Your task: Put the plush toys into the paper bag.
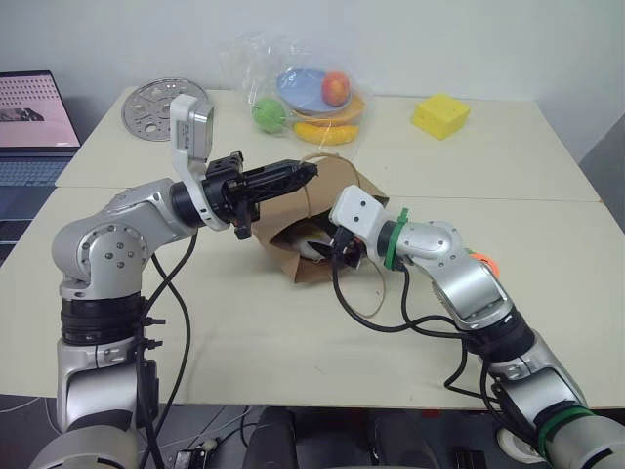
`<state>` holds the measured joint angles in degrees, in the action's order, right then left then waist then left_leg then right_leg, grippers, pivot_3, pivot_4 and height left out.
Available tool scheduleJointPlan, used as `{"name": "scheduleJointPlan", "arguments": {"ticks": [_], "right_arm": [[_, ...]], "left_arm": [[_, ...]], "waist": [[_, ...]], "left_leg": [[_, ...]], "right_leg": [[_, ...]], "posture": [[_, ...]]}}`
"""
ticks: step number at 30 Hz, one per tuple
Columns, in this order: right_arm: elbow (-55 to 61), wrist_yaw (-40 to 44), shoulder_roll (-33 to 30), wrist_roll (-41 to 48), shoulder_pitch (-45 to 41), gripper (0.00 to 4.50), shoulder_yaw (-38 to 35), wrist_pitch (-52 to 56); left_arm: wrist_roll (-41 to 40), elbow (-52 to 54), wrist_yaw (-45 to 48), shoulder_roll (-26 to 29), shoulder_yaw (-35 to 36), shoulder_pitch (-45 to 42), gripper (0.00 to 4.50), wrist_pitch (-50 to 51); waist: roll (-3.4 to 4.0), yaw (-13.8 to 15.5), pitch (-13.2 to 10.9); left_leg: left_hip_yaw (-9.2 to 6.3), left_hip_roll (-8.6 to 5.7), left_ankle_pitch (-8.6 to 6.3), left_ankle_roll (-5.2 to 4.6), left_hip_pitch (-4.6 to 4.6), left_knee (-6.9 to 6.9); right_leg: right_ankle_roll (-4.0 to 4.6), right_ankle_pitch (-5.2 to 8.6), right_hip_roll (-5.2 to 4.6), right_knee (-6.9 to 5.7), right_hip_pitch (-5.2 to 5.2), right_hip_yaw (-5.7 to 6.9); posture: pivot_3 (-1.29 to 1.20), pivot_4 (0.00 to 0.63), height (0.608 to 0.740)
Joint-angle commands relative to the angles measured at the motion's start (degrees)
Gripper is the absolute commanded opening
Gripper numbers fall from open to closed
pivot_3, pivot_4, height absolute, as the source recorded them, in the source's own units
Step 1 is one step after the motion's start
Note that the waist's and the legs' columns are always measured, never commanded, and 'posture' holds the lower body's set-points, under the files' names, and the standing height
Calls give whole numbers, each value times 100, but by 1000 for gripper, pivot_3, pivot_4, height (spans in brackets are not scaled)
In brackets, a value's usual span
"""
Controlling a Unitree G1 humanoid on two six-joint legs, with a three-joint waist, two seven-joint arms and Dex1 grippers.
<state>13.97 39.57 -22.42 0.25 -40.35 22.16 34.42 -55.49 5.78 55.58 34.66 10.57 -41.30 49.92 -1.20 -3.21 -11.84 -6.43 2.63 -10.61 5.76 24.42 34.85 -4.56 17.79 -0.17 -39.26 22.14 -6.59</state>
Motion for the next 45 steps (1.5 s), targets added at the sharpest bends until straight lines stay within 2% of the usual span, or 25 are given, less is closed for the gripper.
{"name": "scheduleJointPlan", "arguments": {"ticks": [1, 4, 8, 11, 13, 17, 24, 27, 34, 37, 38, 42, 45], "right_arm": [[1128, 728, -621, 745, 125, 4484, -712, 481], [1887, 1466, -1558, 1407, 480, 4484, -1319, 779], [2309, 2028, -2758, 1846, 1169, 4484, -2041, 947], [2015, 1982, -3709, 1278, 2034, 4484, -2380, 621], [1867, 1928, -4062, 1064, 2470, 4484, -2456, 371], [1402, 1675, -4316, 483, 3113, 4484, -2238, -208], [644, 1209, -4029, -193, 3064, 4484, -1829, -769], [429, 1016, -3859, -418, 2971, 3953, -1725, -927], [250, 1068, -3783, -437, 2913, 1395, -1830, -1150], [491, 1358, -3826, -49, 2860, 305, -2057, -1056], [686, 1552, -3854, 199, 2856, 90, -2168, -947], [1674, 2094, -3737, 1424, 2640, 15, -2481, -169], [2151, 2014, -3526, 2056, 2233, 15, -2481, 485]], "left_arm": [[-47, 21, -27, -40, 91, -116, 0, -77], [-48, 29, -37, -70, 91, -110, 0, -74], [-39, 21, -38, -89, 89, -101, 0, -78], [-20, 16, 9, -43, 96, -68, 0, -77], [-22, 16, 19, -31, 105, -59, 0, -71], [14, -8, 60, -20, 82, -53, 0, -95], [30, 18, 60, -16, 78, -25, 0, -108], [31, 49, 47, 1, 88, 8, 0, -103], [-22, 70, 16, 41, 142, 0, 0, -60], [-49, 51, 3, 47, 159, -33, 0, -42], [-58, 41, 1, 49, 164, -48, 0, -35], [-101, -12, 18, 68, 189, -116, 0, 1], [-109, -43, 30, 75, 194, -158, 0, 20]], "waist": [[0, 8, 0], [1, 51, 0], [0, 62, 0], [0, 68, 0], [-1, 60, 0], [0, 18, 0], [0, -3, 0], [-1, 0, 0], [-1, 2, 0], [0, 3, 0], [0, 6, 0], [0, -5, 0], [0, -4, 0]], "left_leg": [[0, 0, 0, 0, 0, 0], [-3, -3, 0, -1, 5, 0], [-4, -3, -1, -2, 4, 1], [0, -4, -1, -2, 4, 4], [4, -4, -1, -2, 4, 8], [14, -3, 0, -2, 0, 10], [24, -3, 0, -2, -1, 16], [23, -4, 0, -2, -1, 16], [20, -4, 0, -1, -1, 16], [21, -4, 0, -2, -1, 16], [21, -4, 0, -1, -1, 16], [17, -3, 0, -2, -2, 15], [16, -2, 0, -1, -3, 16]], "right_leg": [[0, 0, 0, 1, 0, 1], [0, 0, -3, 6, -2, 3], [-1, 0, -3, 13, -6, 6], [-1, 0, -4, 14, -6, 2], [-1, 1, -4, 17, -7, -1], [-2, 1, -2, 16, -6, -12], [-6, -1, -1, 16, -7, -23], [-7, -2, -2, 16, -7, -24], [-7, -2, -2, 16, -9, -22], [-8, -2, -2, 15, -9, -22], [-8, -2, -2, 15, -9, -22], [-8, -2, -1, 12, -9, -20], [-8, -3, 0, 8, -10, -20]], "posture": [[0, 150, 740], [0, 150, 740], [0, 150, 740], [0, 150, 740], [0, 150, 740], [0, 150, 740], [0, 150, 740], [0, 150, 740], [0, 150, 740], [0, 150, 740], [0, 150, 740], [0, 150, 740], [0, 150, 740]]}}
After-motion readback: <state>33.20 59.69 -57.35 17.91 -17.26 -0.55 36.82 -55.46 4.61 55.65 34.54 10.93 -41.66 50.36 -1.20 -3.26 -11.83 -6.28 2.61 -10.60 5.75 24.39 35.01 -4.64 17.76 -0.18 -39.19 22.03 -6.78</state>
